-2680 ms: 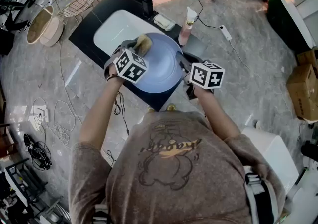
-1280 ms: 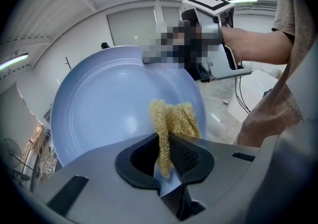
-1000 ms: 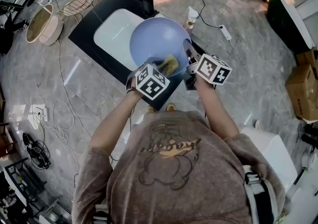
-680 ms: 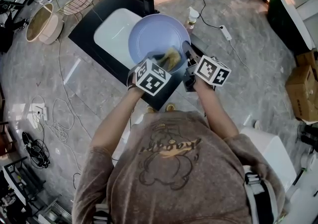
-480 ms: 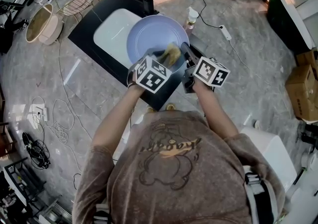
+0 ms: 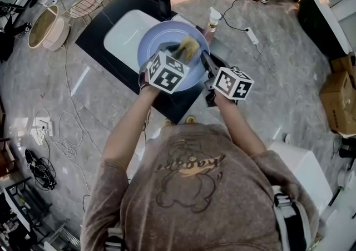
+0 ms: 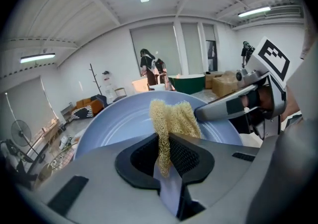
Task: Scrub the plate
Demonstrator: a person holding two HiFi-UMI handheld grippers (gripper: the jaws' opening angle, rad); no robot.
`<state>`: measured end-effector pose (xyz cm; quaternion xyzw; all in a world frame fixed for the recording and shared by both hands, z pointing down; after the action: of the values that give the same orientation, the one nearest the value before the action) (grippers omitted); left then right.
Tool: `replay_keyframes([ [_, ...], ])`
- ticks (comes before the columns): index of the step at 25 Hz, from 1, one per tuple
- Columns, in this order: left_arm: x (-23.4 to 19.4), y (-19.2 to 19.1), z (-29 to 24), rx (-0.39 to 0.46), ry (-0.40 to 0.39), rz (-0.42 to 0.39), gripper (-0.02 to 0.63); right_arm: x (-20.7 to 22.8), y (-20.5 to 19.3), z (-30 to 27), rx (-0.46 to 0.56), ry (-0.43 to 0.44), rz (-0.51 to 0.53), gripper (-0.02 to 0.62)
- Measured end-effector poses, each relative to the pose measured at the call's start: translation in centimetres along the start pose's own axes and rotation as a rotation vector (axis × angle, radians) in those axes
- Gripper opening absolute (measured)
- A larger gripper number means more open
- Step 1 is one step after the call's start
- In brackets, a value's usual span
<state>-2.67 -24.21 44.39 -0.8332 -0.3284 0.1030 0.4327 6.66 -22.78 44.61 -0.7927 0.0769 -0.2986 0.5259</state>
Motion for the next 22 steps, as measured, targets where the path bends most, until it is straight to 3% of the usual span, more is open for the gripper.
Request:
replay_keyframes([
  [14, -5.9, -1.3, 1.6, -0.040, 0.136, 0.008, 0.063, 0.0, -0.3, 0.0, -0.004, -0.029, 0.070, 0.020],
  [22, -5.0, -4.3, 2.1, -0.103, 0.104, -0.011, 0.063, 0.9, 0.8, -0.1, 0.017, -0.061, 0.075, 0.021],
])
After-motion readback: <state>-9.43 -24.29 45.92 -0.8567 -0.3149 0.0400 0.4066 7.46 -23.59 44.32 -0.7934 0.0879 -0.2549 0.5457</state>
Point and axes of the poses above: the fingertips, and each gripper's own axes: z backward along the fingers, x to its right, y out of its top, the point moved 2 cm from there along z, backward along the fingers, and after that the axes turned 9 degrees about z, right-handed, at the moved point
